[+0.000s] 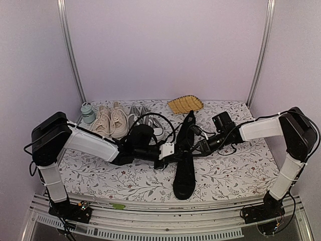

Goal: Tie the shoes
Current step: Adjust the half-tied shoelace on the shoe.

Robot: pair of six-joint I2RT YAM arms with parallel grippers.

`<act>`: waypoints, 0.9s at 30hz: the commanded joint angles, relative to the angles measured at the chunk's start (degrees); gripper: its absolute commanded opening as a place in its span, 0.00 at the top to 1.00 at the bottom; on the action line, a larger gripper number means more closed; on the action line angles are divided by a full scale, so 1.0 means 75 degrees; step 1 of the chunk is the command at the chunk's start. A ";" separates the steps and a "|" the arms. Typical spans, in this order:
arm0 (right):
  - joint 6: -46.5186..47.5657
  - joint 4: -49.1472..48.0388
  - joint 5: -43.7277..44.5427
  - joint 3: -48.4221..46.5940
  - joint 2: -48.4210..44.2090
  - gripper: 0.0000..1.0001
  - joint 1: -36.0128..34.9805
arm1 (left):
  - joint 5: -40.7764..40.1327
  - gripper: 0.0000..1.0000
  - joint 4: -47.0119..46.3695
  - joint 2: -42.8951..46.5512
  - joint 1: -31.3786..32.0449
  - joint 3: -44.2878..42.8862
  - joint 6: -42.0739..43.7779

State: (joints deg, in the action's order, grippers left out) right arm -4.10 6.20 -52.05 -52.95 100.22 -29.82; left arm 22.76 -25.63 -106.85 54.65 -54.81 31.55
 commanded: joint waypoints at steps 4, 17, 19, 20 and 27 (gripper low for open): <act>-0.0040 -0.0058 -0.0168 -0.0166 0.0235 1.00 0.0038 | -0.0063 0.84 0.0091 -0.0416 0.0036 -0.0461 0.0115; -0.0056 -0.0128 -0.0290 -0.0200 0.0302 1.00 0.0038 | -0.0953 0.83 0.0028 -0.1026 0.0099 -0.1045 0.0250; -0.0051 -0.0106 -0.0295 -0.0220 0.0299 1.00 0.0033 | -0.0951 0.83 0.0057 -0.1035 0.0096 -0.1042 0.0285; -0.0042 -0.0102 -0.0297 -0.0231 0.0290 1.00 0.0038 | -0.0930 0.83 0.0079 -0.1035 0.0096 -0.1037 0.0308; -0.0016 -0.0072 -0.0301 -0.0268 0.0284 1.00 0.0038 | -0.0825 0.86 0.0140 -0.1009 0.0096 -0.1036 0.0405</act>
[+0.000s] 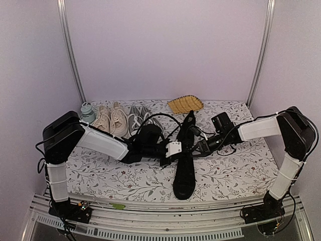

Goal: Tie the shoes
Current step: Adjust the half-tied shoelace on the shoe.

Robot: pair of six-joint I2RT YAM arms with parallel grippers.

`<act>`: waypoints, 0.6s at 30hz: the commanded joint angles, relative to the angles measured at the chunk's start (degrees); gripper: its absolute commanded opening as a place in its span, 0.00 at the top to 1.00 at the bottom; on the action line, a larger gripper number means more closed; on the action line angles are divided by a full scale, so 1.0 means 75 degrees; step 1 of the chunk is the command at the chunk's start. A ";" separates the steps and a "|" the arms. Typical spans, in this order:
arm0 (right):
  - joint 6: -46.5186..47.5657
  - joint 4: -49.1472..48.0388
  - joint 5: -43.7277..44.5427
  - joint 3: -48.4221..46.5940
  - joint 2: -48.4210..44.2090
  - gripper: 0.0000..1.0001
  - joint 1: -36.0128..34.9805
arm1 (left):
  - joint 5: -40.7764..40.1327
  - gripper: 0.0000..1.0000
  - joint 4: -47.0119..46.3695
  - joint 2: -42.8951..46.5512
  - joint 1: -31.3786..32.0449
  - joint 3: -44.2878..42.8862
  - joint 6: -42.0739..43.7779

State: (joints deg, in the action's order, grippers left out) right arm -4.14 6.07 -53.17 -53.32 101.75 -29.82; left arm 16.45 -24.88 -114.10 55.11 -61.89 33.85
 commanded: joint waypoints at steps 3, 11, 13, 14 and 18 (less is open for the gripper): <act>-0.0033 -0.0070 -0.0189 -0.0214 0.0082 1.00 0.0039 | -0.0159 0.86 -0.0058 -0.0080 0.0045 -0.0126 0.0035; 0.0097 0.0233 0.0075 -0.0151 -0.0144 1.00 0.0070 | 0.0049 1.00 -0.0378 0.0436 0.0018 0.0427 0.0045; 0.0158 0.0301 0.0121 -0.0126 -0.0234 1.00 0.0085 | 0.0259 1.00 -0.0355 0.0530 -0.0011 0.0509 0.0020; 0.0181 0.0323 0.0113 -0.0116 -0.0254 1.00 0.0084 | 0.0406 1.00 -0.0316 0.0577 -0.0021 0.0531 -0.0014; 0.0183 0.0330 -0.0014 -0.0052 -0.0203 1.00 0.0080 | 0.0762 1.00 -0.0268 0.0803 -0.0024 0.0750 -0.0081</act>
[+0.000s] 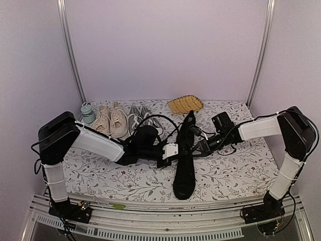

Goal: Tie the shoes
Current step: Adjust the half-tied shoelace on the shoe.

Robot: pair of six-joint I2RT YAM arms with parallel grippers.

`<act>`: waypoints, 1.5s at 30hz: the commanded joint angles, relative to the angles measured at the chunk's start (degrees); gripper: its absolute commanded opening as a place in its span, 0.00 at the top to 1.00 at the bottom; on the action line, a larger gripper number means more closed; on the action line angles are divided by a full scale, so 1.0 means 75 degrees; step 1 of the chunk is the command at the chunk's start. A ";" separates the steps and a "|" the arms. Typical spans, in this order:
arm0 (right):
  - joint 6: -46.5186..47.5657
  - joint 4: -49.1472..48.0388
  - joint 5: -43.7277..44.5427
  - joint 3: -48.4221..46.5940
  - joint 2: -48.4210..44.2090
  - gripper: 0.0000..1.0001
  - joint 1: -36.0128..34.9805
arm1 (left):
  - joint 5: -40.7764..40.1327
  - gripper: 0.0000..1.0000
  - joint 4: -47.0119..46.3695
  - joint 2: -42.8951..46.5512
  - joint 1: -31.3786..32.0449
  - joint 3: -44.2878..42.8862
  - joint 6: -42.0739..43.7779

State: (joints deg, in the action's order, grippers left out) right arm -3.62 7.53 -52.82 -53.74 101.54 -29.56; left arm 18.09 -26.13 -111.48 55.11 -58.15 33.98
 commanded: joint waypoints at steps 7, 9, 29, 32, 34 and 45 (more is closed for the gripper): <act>0.0231 0.0279 -0.0056 -0.0013 -0.0295 0.93 0.0057 | 0.0546 1.00 -0.0076 0.0333 -0.0065 0.0207 -0.0201; 0.0329 0.0416 0.0030 0.0006 -0.0462 0.84 0.0104 | 0.0557 1.00 -0.0078 0.0290 -0.0098 0.0172 -0.0243; 0.0151 -0.0794 -0.0778 0.0043 -0.0211 0.63 -0.0248 | 0.0565 1.00 -0.0122 0.0138 -0.0247 0.0079 -0.0402; 0.0140 -0.0813 -0.0881 0.0013 -0.0058 0.61 -0.0254 | 0.0546 1.00 -0.0125 0.0113 -0.0253 0.0055 -0.0415; 0.0164 -0.0852 -0.0987 0.0013 -0.0001 0.62 -0.0274 | 0.0534 1.00 -0.0136 0.0100 -0.0263 0.0034 -0.0428; 0.0400 -0.0640 -0.1218 0.0003 0.0194 0.73 -0.0336 | 0.0426 1.00 -0.0126 0.0017 -0.0293 -0.0016 -0.0458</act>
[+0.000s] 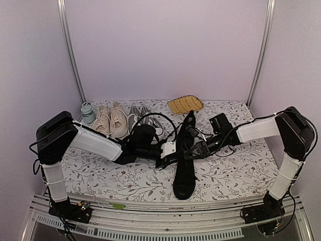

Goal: Tie the shoes
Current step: Adjust the half-tied shoelace on the shoe.

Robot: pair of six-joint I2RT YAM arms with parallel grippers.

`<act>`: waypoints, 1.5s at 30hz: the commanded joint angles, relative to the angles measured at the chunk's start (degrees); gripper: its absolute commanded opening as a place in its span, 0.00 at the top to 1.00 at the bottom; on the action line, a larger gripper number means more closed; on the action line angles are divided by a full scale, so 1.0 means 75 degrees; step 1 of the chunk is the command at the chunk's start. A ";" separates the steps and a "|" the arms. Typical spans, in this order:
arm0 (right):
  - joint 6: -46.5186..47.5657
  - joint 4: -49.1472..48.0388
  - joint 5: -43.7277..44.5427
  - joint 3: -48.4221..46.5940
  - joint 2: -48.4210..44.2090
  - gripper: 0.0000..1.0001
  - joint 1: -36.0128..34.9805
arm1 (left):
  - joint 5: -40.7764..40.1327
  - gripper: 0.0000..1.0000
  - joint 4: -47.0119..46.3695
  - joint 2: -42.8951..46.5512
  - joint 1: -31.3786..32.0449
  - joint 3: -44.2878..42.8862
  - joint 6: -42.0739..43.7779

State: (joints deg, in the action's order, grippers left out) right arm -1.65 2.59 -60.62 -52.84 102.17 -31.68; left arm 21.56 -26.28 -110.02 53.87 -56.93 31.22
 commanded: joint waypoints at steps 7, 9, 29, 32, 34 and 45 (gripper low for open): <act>0.0081 -0.0005 0.0161 -0.0125 -0.0115 0.98 -0.0033 | 0.0033 1.00 -0.0167 -0.0088 -0.0138 -0.0060 -0.0054; 0.0002 -0.0021 0.0301 -0.0115 -0.0116 0.99 0.0007 | -0.0036 0.96 -0.0381 0.0016 -0.0130 0.0099 -0.0023; -0.1342 -0.0820 0.0439 -0.0046 0.0265 0.99 0.0175 | -0.0744 0.86 -0.0679 0.0256 0.0282 0.0378 0.0736; -0.1393 -0.0847 0.0439 0.0017 0.0256 0.99 0.0204 | -0.0898 0.90 -0.0637 0.0143 0.0261 0.0294 0.0640; -0.1425 -0.0868 0.0420 0.0044 0.0263 0.99 0.0205 | -0.1057 0.92 -0.0687 0.0099 0.0258 0.0268 0.0580; -0.1702 -0.1050 0.0464 0.0015 0.0427 0.99 0.0204 | -0.1279 0.94 -0.0281 -0.0270 0.0260 -0.0202 0.0474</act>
State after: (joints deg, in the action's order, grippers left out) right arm -13.37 -3.68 -57.45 -52.84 104.29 -30.35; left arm 13.21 -30.00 -110.30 55.51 -56.42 35.66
